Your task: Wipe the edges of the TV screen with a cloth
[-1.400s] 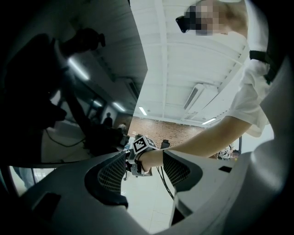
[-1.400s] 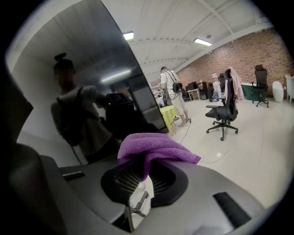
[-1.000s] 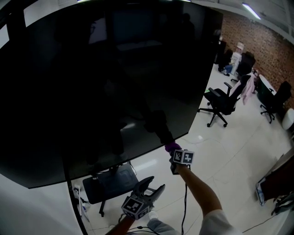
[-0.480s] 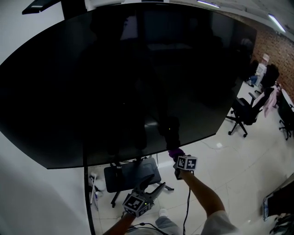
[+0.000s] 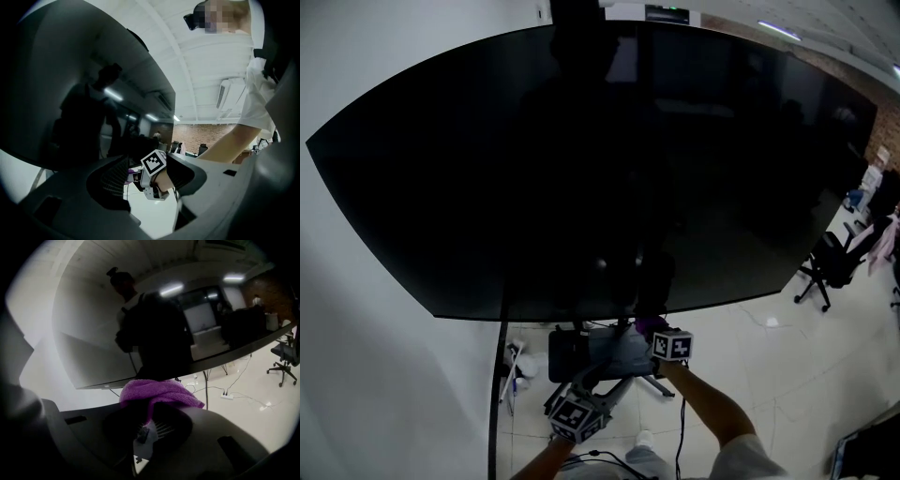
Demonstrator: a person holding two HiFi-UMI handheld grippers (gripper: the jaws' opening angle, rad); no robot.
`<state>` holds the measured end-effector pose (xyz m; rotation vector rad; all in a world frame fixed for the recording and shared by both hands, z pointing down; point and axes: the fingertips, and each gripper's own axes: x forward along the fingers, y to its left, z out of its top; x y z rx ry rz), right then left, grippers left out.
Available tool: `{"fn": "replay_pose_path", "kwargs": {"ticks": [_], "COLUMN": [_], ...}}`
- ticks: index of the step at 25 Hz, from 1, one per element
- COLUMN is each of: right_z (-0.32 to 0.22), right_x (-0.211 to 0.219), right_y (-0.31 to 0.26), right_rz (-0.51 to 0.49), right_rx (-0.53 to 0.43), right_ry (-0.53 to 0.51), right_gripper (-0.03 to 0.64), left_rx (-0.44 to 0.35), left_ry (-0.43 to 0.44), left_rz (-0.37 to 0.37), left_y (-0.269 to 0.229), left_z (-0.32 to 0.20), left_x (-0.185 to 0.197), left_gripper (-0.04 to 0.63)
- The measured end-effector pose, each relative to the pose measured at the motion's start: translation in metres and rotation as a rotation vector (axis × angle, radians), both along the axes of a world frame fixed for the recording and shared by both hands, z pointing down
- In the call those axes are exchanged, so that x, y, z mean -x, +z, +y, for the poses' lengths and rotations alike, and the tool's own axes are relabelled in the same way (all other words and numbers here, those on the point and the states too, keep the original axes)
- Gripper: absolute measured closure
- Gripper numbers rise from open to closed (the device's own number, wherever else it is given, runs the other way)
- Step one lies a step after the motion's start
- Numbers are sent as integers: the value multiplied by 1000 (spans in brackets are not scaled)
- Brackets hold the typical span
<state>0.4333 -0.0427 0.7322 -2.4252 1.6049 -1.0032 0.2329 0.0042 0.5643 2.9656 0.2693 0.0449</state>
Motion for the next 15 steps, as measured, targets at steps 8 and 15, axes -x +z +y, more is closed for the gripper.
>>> {"fn": "replay_pose_path", "kwargs": {"ticks": [8, 15], "right_z": [-83, -176], "right_x": [78, 159], "right_y": [4, 5], "right_rz": [26, 35], "right_rx": [51, 39], "right_ry": [-163, -310], "right_gripper": [572, 572], "left_rx": [18, 48], "left_ry": [-158, -311], "left_rz": [25, 31], "left_y": [0, -8], "left_z": [-63, -130], "left_x": [61, 120], "left_gripper": [364, 364]}}
